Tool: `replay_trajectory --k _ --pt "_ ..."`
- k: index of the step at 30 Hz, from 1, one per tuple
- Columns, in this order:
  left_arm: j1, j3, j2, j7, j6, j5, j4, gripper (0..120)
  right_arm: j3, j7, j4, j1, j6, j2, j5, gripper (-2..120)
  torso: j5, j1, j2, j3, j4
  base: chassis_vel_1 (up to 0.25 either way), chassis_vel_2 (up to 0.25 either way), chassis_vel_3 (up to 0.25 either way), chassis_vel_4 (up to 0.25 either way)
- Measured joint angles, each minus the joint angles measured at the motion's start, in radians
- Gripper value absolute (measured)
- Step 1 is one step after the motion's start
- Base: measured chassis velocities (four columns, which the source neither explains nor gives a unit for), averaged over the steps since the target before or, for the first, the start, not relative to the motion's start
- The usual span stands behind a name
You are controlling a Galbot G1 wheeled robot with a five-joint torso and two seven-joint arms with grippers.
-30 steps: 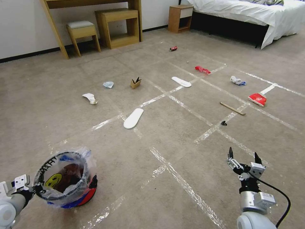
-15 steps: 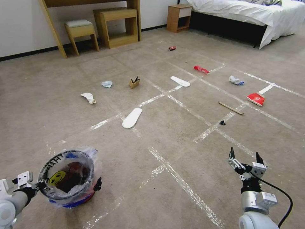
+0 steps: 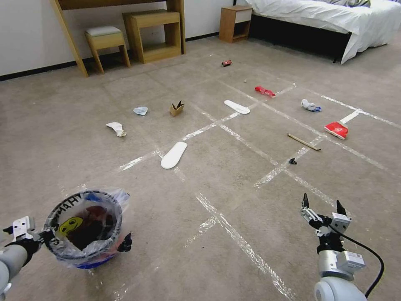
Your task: Pick up the trash bin and place the garbage on the floor into it.
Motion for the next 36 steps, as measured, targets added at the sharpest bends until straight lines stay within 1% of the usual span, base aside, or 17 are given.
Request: replay_trajectory --k 4,8,21,36 --pt "0.002 -0.01 0.0 -0.002 0.0 -0.001 0.0 1 0.002 0.001 -0.001 0.003 0.0 -0.005 -0.001 100 0.0 0.0 0.0 0.0 0.0 0.0 0.0 0.0 0.0" --pt "-0.001 -0.01 -0.005 -0.004 0.0 -0.001 0.002 1 0.003 0.003 -0.005 0.01 0.002 -0.011 -0.002 100 0.0 0.0 0.0 0.0 0.0 0.0 0.0 0.0 0.0" --pt "-0.002 0.005 -0.02 -0.017 0.0 0.006 -0.005 1 0.016 0.011 -0.003 0.011 0.006 -0.021 0.008 100 0.0 0.0 0.0 0.0 0.0 0.0 0.0 0.0 0.0" --pt "-0.013 0.022 -0.028 -0.006 -0.009 0.024 0.028 1 0.009 0.009 -0.014 0.012 -0.009 -0.016 -0.01 100 0.0 0.0 0.0 0.0 -0.0001 0.0 0.0 0.0 0.0"
